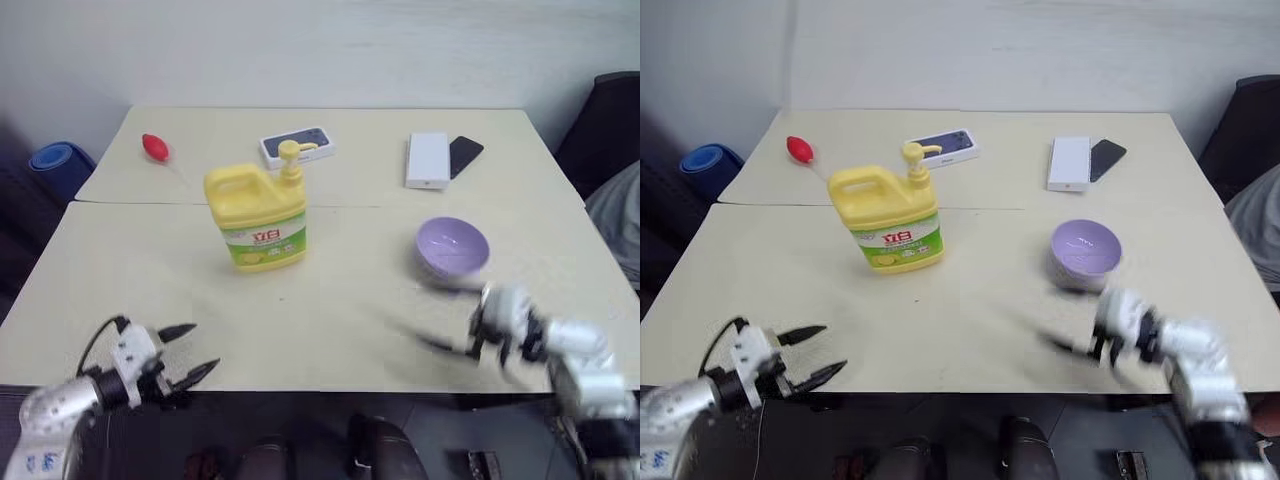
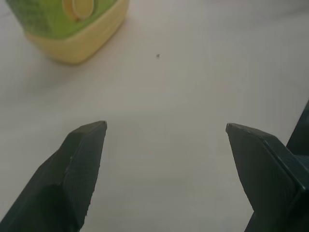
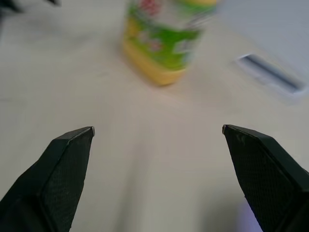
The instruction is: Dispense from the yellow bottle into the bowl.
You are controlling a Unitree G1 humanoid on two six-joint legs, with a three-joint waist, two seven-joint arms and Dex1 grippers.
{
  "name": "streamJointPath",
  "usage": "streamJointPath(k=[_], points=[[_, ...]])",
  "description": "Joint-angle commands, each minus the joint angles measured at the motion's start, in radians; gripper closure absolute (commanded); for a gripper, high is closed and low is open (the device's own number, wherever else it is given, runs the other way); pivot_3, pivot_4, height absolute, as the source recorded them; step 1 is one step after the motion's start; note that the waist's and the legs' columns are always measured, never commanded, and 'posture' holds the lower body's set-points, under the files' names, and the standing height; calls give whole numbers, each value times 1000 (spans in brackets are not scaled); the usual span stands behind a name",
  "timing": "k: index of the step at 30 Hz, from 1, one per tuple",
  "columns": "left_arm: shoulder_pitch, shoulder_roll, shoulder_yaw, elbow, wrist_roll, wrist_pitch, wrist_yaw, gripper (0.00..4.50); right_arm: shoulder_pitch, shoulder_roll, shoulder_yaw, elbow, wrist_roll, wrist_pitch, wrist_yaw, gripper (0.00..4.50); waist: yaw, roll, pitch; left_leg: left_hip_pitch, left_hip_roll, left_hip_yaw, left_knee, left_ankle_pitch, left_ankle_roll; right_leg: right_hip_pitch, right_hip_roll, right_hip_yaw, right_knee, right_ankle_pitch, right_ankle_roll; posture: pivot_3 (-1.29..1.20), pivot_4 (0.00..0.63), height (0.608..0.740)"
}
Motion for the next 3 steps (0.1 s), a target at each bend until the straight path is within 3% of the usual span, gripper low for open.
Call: streamJointPath(k=[1,3], points=[[-18,-26,-8,-85,8,-12,78,305,31,5,-10,-34,-20,-119,-4,43,-2,0,1,0,-1,2,2,0,2,0,-1,0,0,1,2,0,150,740],[-15,-39,-15,-97,5,-25,91,305,56,18,-19,1,-31,-146,-35,43,-2,-1,1,3,-4,4,3,0,6,1,-5,2,-2,4,3,0,150,740]])
